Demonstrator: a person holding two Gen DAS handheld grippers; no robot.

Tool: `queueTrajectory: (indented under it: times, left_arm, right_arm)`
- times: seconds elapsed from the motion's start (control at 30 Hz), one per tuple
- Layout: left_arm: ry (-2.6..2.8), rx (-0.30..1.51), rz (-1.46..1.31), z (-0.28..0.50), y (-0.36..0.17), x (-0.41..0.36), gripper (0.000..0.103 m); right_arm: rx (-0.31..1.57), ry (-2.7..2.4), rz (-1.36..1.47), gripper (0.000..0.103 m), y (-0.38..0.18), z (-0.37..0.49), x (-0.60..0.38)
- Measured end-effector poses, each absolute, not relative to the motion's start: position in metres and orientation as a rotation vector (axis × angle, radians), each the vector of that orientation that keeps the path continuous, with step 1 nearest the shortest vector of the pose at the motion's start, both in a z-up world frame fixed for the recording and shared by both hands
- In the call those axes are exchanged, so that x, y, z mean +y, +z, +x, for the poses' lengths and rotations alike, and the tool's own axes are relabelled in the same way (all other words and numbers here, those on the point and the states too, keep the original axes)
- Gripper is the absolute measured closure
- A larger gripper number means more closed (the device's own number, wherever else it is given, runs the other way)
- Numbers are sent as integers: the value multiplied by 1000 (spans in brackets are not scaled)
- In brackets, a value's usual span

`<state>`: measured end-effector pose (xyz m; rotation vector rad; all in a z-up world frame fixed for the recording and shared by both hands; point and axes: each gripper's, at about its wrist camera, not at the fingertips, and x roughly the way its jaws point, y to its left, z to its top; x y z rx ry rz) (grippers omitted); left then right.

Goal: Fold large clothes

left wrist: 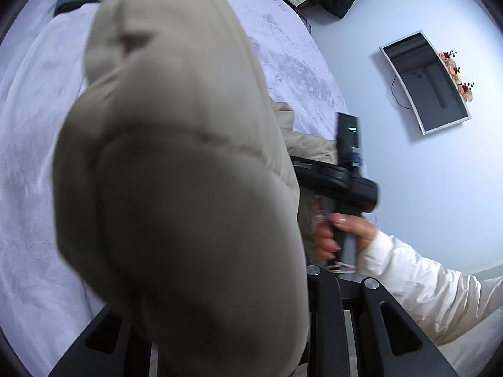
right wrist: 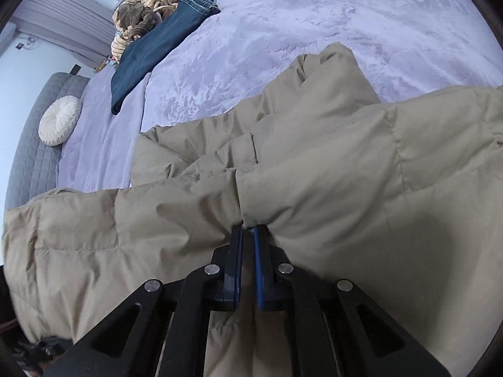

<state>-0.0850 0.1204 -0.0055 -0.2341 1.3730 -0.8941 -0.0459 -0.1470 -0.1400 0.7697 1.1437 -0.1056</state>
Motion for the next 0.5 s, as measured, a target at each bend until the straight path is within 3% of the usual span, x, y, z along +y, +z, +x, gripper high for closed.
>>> queueTrajectory:
  times: [0.3,0.5]
  left_arm:
    - [-825,1375,-85,-108,36,31,73]
    - [-819,1423,12,-116,49,-30,70]
  right_arm:
    - [1160,-23,890,103,-171,-42,-164]
    - [1109,22,923,103,-139,-84,-200]
